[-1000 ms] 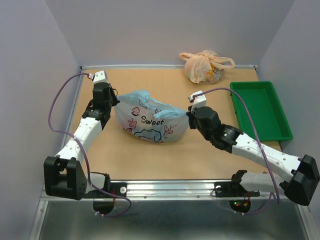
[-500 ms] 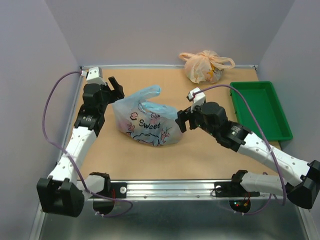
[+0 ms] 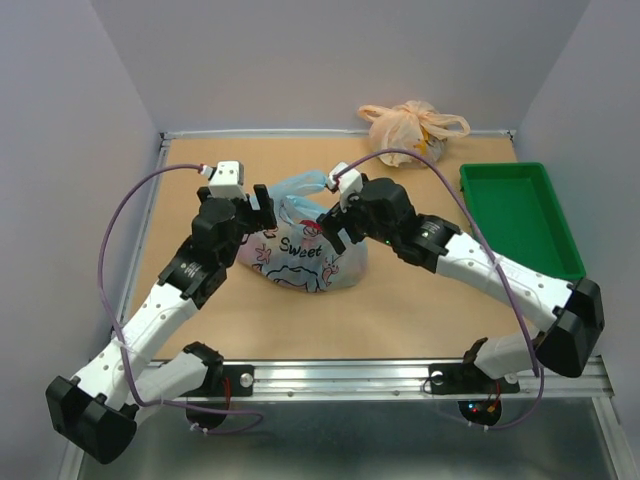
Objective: Untie the knot of the plastic bag and take out the fruit
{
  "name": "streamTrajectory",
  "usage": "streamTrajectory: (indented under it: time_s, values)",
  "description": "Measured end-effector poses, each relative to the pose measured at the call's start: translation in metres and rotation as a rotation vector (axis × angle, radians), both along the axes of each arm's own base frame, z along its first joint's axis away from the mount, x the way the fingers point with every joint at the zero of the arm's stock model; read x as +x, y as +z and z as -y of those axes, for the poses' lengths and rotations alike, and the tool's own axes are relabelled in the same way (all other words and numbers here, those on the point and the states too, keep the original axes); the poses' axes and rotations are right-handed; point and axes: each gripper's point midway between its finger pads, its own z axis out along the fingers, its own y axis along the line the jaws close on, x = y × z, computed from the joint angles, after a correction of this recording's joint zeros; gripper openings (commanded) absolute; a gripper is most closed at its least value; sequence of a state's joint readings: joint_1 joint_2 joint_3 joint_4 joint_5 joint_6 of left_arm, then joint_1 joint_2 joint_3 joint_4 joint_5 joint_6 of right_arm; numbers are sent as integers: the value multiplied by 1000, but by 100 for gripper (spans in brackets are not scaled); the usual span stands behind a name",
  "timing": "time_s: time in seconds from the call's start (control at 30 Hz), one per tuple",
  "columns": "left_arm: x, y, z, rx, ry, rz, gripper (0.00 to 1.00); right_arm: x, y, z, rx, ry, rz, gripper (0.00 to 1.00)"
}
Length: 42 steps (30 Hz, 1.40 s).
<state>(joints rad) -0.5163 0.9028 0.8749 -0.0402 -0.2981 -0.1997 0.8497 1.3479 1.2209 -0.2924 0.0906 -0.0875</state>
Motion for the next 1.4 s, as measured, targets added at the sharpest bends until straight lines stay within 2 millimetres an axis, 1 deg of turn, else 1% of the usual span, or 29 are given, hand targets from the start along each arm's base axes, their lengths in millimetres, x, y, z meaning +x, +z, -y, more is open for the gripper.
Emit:
streamTrajectory:
  time_s: [0.03, 0.1, 0.2, 0.27, 0.3, 0.37, 0.4, 0.47, 0.5, 0.53, 0.6, 0.63, 0.7, 0.73, 0.77, 0.8, 0.87, 0.93, 1.0, 1.1, 1.2, 1.4]
  values:
    - [0, -9, -2, 16, 10, -16, 93, 2, -4, -2, -18, 2, 1, 98]
    - [-2, -34, -6, 55, 24, -58, 93, 6, -13, -7, -87, 12, 26, 98]
    - [-5, -52, -10, 87, 35, -92, 93, 5, -19, -15, -148, 23, 58, 98]
    - [-5, -54, -12, 95, 43, -94, 93, 6, -21, -19, -198, 19, 91, 96]
    - [-4, -53, -13, 96, 47, -89, 93, 7, -22, -19, -227, 5, 111, 90]
    - [-4, -50, -14, 93, 52, -80, 93, 10, -28, -20, -272, -20, 131, 82]
    - [-4, -49, -15, 93, 55, -75, 93, 12, -32, -20, -297, -38, 137, 71]
    - [-4, -46, -15, 91, 56, -67, 93, 17, -42, -16, -348, -84, 145, 60]
    - [-4, -46, -15, 90, 55, -65, 93, 20, -44, -12, -365, -107, 152, 48]
    - [-4, -45, -15, 88, 55, -62, 93, 21, -44, -11, -368, -121, 152, 42]
    - [-4, -44, -14, 85, 54, -59, 93, 25, -38, -4, -371, -168, 171, 30]
    - [-4, -44, -13, 82, 48, -61, 93, 26, -34, 0, -367, -191, 179, 22]
    - [-4, -45, -12, 80, 41, -64, 93, 27, -23, 7, -349, -228, 196, 15]
    - [-4, -47, -9, 76, 34, -69, 93, 27, -17, 10, -332, -252, 199, 6]
    - [-3, -48, -8, 73, 29, -73, 93, 26, -9, 15, -310, -277, 208, 3]
    - [-3, -50, -5, 72, 22, -80, 93, 26, -3, 17, -293, -292, 214, 1]
    - [-3, -56, 3, 73, 2, -97, 93, 24, 12, 23, -227, -332, 223, 1]
    - [-4, -63, 13, 78, -23, -115, 93, 19, 22, 30, -165, -355, 222, 1]
    - [-5, -71, 23, 89, -41, -136, 93, 13, 26, 34, -104, -365, 210, 1]
    - [-8, -76, 35, 103, -42, -147, 93, 6, 24, 38, -56, -360, 190, 1]
    - [-8, -74, 41, 93, -11, -132, 93, 1, 23, 35, -14, -344, 171, 1]
    - [0, -59, 28, 5, 129, -81, 93, -5, 15, 30, 35, -320, 136, 1]
